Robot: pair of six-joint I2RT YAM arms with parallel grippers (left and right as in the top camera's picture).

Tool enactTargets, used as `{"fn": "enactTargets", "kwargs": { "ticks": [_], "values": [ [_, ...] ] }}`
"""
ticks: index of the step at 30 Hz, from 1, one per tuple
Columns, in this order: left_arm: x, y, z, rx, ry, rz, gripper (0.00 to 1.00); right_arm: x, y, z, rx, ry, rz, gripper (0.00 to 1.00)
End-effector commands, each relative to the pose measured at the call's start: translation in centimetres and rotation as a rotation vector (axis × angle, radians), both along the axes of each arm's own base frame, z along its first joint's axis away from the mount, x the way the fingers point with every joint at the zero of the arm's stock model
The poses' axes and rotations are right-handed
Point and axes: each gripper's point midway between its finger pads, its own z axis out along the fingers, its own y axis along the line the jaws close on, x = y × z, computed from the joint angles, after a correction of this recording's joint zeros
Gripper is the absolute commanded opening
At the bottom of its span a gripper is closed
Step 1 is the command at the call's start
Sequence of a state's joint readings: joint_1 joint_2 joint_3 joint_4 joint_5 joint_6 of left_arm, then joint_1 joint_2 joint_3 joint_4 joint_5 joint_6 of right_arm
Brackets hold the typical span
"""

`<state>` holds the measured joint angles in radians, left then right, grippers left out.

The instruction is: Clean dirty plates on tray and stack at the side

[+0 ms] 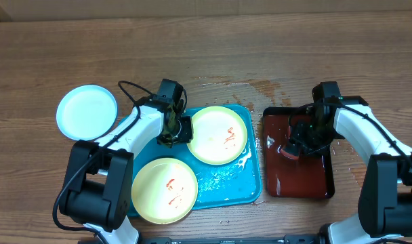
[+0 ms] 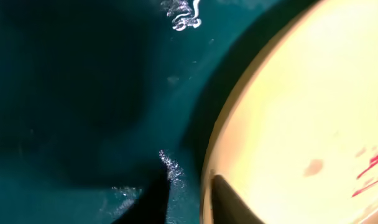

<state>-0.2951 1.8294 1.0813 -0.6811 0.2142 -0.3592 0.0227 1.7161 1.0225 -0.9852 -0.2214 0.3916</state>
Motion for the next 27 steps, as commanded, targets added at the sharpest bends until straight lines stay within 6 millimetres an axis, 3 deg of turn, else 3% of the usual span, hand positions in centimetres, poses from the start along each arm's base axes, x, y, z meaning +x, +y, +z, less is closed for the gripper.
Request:
{"fn": "enactTargets", "kwargs": {
  "ticks": [1,5,8,18,19,21,22,23,27],
  "values": [
    [-0.3,0.3,-0.7,0.029,-0.022,-0.152,0.04,-0.1,0.1,0.0,0.006,-0.002,0.008,0.51],
    [-0.2,0.3,-0.7,0.034,-0.043,-0.227,0.04,-0.1,0.1,0.0,0.007,-0.006,0.033,0.50],
    [-0.3,0.3,-0.7,0.034,-0.043,-0.228,0.04,-0.2,0.1,0.0,0.006,-0.003,0.033,0.39],
    [-0.4,0.3,-0.7,0.031,-0.037,-0.225,0.04,1.2,-0.8,-0.2,-0.051,-0.059,0.035,0.31],
    [-0.4,0.3,-0.7,0.031,-0.037,-0.225,0.04,1.5,-0.8,-0.2,-0.051,-0.074,0.034,0.33],
    [-0.4,0.3,-0.7,0.031,-0.037,-0.225,0.04,2.3,-0.8,-0.2,-0.053,-0.107,0.033,0.61],
    [-0.4,0.3,-0.7,0.031,-0.037,-0.225,0.04,2.8,-0.8,-0.2,-0.053,-0.125,0.033,0.65],
    [-0.4,0.3,-0.7,0.031,-0.037,-0.225,0.04,3.1,-0.8,-0.2,-0.053,-0.137,0.032,0.63],
    [-0.4,0.3,-0.7,0.032,-0.037,-0.225,0.04,3.3,-0.8,-0.2,-0.053,-0.147,0.030,0.31]
  ]
}}
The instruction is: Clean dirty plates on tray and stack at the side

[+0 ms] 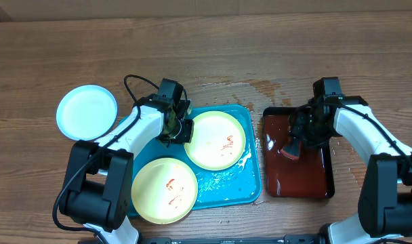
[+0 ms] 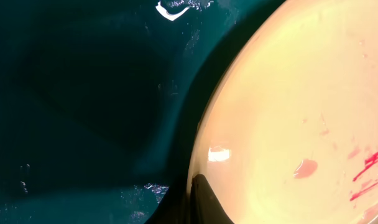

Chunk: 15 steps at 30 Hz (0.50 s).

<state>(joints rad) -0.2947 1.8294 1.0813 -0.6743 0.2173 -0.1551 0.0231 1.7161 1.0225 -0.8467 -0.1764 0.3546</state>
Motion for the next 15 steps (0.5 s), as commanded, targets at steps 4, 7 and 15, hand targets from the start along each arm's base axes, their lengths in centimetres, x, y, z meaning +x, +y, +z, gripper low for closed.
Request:
{"fn": "enactTargets", "kwargs": {
  "ticks": [4,7,15],
  "values": [
    [-0.5,0.4,-0.7,0.024,0.016,-0.027,0.04,-0.6,-0.1,-0.7,-0.010,0.011,-0.008,0.07],
    [-0.5,0.4,-0.7,0.024,0.016,-0.027,0.04,-1.8,-0.2,-1.8,-0.010,0.035,-0.017,0.20],
    [-0.5,0.3,-0.7,0.024,0.017,-0.027,0.04,-3.4,0.0,-3.4,0.005,0.070,-0.066,0.04]
  ]
}}
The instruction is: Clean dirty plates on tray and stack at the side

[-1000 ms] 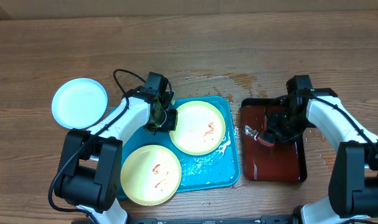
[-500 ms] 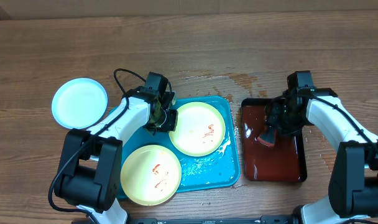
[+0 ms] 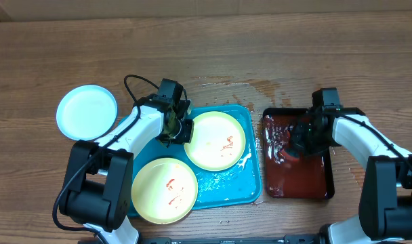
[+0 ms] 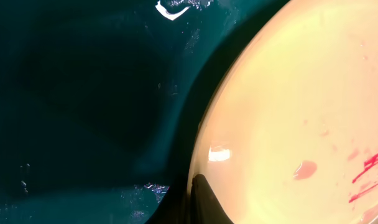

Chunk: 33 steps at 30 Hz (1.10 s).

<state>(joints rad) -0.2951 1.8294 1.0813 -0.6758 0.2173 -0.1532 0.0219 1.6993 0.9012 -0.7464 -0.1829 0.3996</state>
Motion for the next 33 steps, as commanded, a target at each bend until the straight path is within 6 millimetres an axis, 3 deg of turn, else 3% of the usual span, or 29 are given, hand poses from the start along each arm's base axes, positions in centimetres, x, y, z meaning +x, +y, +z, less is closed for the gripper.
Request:
{"fn": "enactTargets", "kwargs": {
  "ticks": [1,6,10,11,13,14,18,27,30,33],
  "values": [
    [-0.5,0.4,-0.7,0.023,0.016,-0.024,0.04,-1.4,0.0,-1.0,-0.001,0.052,-0.021,0.04],
    [-0.5,0.4,-0.7,0.023,0.016,-0.024,0.04,-0.3,0.1,0.4,-0.002,0.038,-0.014,0.04],
    [-0.5,0.4,-0.7,0.023,0.016,-0.024,0.04,1.2,0.1,2.8,-0.003,0.014,0.009,0.04],
    [-0.5,0.4,-0.7,0.023,0.016,-0.024,0.04,1.6,0.1,3.6,-0.003,0.009,0.011,0.07],
    [-0.5,0.4,-0.7,0.023,0.016,-0.024,0.05,2.2,0.1,5.2,-0.005,0.003,0.018,0.33],
    [-0.5,0.3,-0.7,0.023,0.015,-0.024,0.04,2.5,0.1,6.0,-0.007,0.001,0.019,0.40],
    [-0.5,0.4,-0.7,0.023,0.016,-0.024,0.04,2.9,0.1,7.8,-0.008,0.004,0.032,0.56],
    [-0.5,0.4,-0.7,0.023,0.015,-0.024,0.05,1.1,0.0,6.5,-0.009,0.069,0.025,0.56],
    [-0.5,0.3,-0.7,0.023,0.015,-0.024,0.04,0.2,0.0,5.5,-0.009,0.092,0.021,0.41],
    [-0.5,0.4,-0.7,0.023,0.015,-0.025,0.04,-0.6,0.0,4.6,-0.009,0.113,0.006,0.42]
  ]
}}
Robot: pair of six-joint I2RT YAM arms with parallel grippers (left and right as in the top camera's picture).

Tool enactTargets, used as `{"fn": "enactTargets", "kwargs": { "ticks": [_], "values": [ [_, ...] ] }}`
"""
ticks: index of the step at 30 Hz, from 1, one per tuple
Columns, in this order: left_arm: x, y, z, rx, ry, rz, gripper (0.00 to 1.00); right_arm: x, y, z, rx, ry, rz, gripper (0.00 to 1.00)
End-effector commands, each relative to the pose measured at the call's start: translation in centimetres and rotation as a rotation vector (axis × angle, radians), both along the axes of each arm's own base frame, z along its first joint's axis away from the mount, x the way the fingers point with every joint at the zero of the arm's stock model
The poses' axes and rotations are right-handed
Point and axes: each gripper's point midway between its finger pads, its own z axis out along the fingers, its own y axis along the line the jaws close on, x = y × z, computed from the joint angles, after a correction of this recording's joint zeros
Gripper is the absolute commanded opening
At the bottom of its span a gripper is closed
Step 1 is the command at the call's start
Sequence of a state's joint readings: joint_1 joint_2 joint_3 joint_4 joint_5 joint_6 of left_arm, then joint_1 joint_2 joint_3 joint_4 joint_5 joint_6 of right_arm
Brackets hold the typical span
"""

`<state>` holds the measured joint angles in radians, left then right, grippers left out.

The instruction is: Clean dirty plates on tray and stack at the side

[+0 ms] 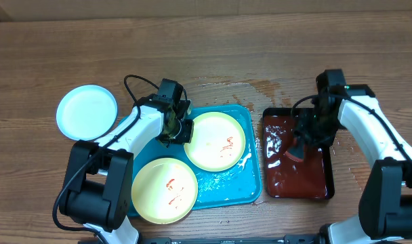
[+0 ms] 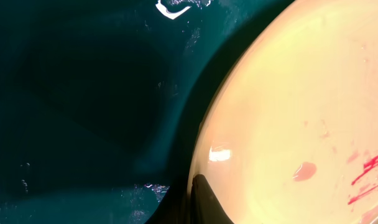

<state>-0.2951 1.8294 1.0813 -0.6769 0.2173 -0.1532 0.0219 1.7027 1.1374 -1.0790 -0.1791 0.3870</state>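
Note:
Two yellow plates with red smears lie on the blue tray (image 1: pixel 226 186). My left gripper (image 1: pixel 179 129) is shut on the left rim of the far yellow plate (image 1: pixel 216 139). In the left wrist view one fingertip of my left gripper (image 2: pixel 192 186) lies on that plate's (image 2: pixel 301 124) rim, over the wet tray (image 2: pixel 83 93). The near yellow plate (image 1: pixel 165 191) sits at the tray's front left. My right gripper (image 1: pixel 305 139) hangs over the dark red tray (image 1: pixel 307 179), shut on a dark reddish sponge (image 1: pixel 296 152).
A clean white plate with a bluish rim (image 1: pixel 87 112) lies on the table left of the blue tray. Spilled water (image 1: pixel 253 88) glistens on the wood behind the two trays. Liquid stands in the dark red tray.
My right gripper has shifted a little to the right and farther back over the dark red tray, with the sponge still in it. The left gripper and both yellow plates have not moved.
At first my left gripper stood open astride the far plate's rim, and my right gripper was low in the dark red tray. Then the left was shut on the rim and the plate lay slightly nearer. Since then only the right gripper has shifted over its tray.

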Motion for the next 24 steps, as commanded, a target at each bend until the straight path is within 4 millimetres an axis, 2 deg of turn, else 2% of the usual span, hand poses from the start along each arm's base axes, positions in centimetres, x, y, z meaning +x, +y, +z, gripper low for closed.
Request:
{"fn": "enactTargets", "kwargs": {
  "ticks": [1,6,15,21,24],
  "values": [
    [-0.4,0.4,-0.7,0.023,0.014,-0.024,0.04,-0.9,0.0,-0.9,-0.003,0.019,-0.007,0.45],
    [-0.4,0.3,-0.7,0.023,0.014,-0.025,0.04,-1.4,0.0,-1.9,-0.003,0.021,-0.007,0.49],
    [-0.4,0.4,-0.7,0.023,0.015,-0.024,0.04,0.2,0.0,-2.0,-0.007,-0.040,-0.022,0.47],
    [-0.4,0.4,-0.7,0.023,0.015,-0.024,0.05,0.2,-0.3,-2.6,-0.023,-0.025,-0.029,0.48],
    [-0.4,0.4,-0.7,0.023,0.014,-0.024,0.04,0.1,-0.5,-2.8,-0.036,-0.021,-0.028,0.43]
  ]
}}
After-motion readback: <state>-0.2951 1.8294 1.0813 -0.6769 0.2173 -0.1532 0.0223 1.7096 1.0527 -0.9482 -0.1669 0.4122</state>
